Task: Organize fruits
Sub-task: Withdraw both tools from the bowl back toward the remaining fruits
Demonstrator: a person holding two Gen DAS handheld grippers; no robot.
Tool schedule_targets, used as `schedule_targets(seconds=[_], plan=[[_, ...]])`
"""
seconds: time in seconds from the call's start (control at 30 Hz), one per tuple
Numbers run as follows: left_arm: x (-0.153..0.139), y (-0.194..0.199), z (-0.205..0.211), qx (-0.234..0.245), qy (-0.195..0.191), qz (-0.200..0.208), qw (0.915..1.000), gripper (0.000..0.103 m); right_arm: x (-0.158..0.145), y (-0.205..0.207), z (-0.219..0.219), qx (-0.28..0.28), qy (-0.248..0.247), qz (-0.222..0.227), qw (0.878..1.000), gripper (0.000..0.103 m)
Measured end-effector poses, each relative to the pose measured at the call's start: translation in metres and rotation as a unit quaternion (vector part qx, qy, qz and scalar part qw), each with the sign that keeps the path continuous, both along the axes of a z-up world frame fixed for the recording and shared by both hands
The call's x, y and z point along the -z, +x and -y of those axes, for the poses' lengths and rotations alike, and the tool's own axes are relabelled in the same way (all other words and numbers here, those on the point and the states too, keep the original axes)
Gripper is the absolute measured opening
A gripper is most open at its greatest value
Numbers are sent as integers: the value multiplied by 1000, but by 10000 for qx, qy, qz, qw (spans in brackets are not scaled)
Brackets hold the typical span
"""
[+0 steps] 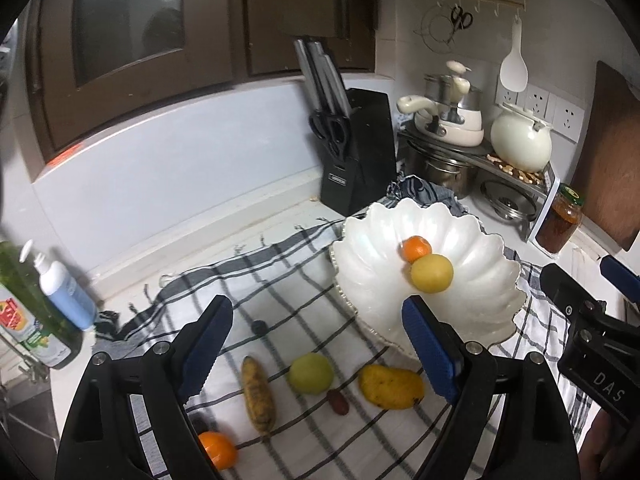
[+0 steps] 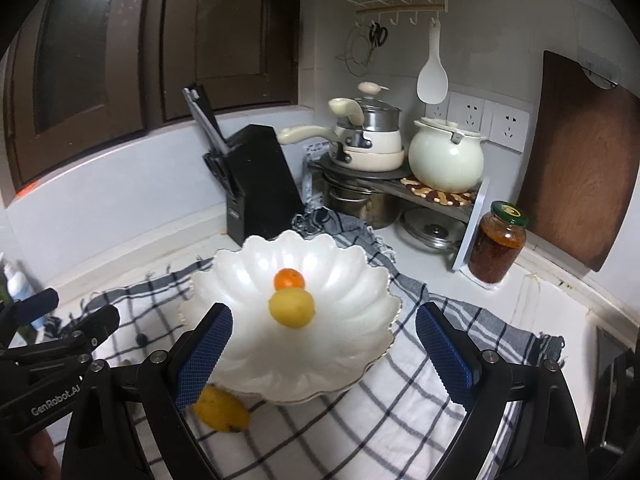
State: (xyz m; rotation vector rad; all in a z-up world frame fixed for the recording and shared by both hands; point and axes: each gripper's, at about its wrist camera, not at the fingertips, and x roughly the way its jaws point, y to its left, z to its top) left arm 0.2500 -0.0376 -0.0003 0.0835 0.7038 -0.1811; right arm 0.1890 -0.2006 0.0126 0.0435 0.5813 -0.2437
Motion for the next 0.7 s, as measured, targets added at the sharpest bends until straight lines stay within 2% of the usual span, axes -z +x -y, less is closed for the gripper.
schedule_targets(seconds=[0.23,0.7], plan=[[-3,-21,-23,-180,-60,44,9998,87,-1,-14,-22,-214,17,10,9998,94],[22,-56,-43,-375,-150,-16,9992,87,22,-36,-41,-527,149,-75,9985,94]])
